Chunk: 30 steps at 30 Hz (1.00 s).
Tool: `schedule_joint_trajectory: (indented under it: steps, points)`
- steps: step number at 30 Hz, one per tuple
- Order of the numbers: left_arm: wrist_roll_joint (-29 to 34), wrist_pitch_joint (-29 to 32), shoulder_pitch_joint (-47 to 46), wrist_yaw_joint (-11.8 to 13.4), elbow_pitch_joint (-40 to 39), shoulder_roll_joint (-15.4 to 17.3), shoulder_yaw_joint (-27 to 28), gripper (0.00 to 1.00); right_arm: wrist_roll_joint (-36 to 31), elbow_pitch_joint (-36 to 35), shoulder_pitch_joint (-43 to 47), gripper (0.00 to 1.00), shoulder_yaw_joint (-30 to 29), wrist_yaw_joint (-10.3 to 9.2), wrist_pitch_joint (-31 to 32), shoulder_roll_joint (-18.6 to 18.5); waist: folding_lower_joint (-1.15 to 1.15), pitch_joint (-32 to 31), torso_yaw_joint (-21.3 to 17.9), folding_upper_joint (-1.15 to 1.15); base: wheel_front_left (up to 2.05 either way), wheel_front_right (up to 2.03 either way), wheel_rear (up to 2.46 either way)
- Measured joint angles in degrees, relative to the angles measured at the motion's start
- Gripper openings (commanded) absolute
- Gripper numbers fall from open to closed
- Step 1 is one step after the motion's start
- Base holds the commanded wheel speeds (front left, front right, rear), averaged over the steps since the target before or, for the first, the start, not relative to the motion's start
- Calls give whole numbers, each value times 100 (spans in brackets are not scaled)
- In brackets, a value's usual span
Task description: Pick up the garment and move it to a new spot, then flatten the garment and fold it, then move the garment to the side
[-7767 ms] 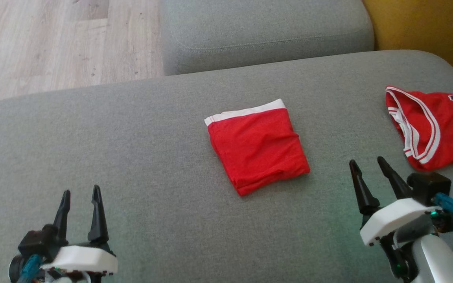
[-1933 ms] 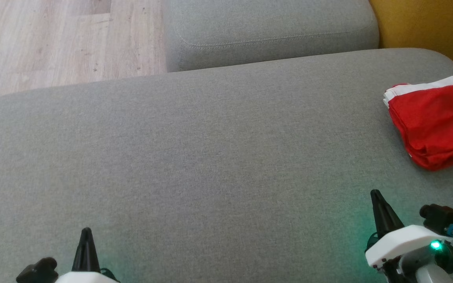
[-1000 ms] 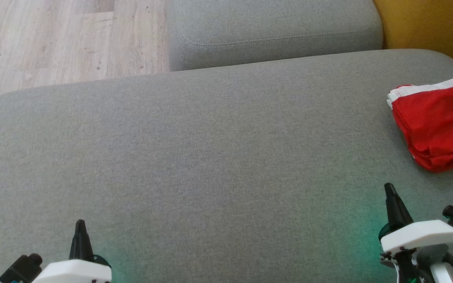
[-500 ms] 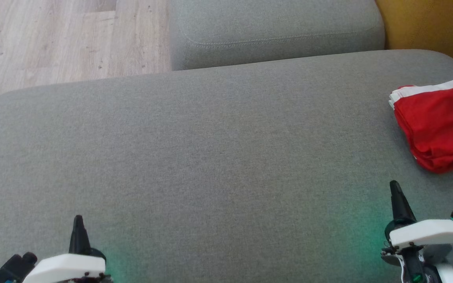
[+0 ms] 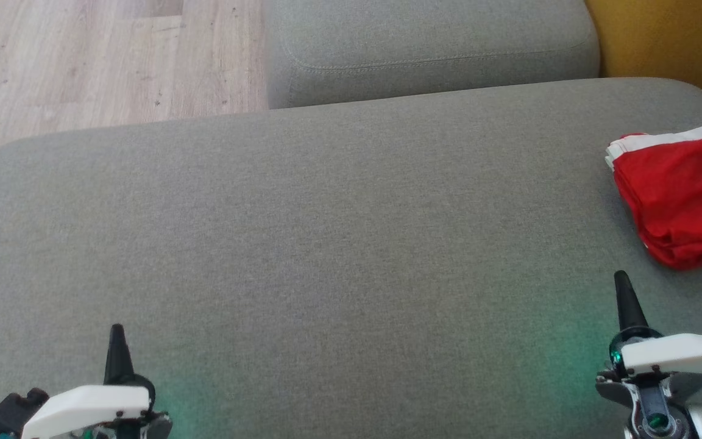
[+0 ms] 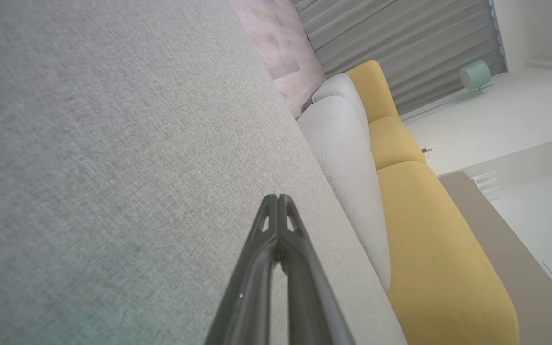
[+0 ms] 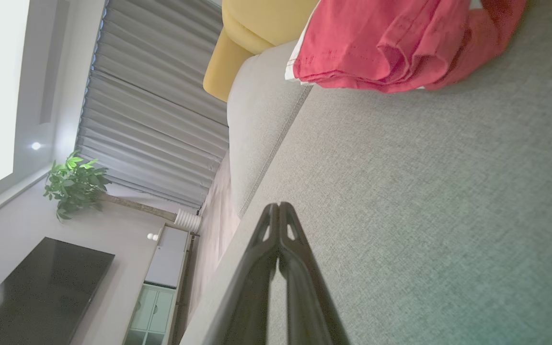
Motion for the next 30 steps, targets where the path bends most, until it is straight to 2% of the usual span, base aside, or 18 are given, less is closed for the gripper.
schedule_joint_trajectory:
  steps: [30]
  points:
    - [-1612,460,-121,-113,-237,-152,304,0,1867,-114,-87,0,-322,1,209,102,0,12,67,0,0,0,0]
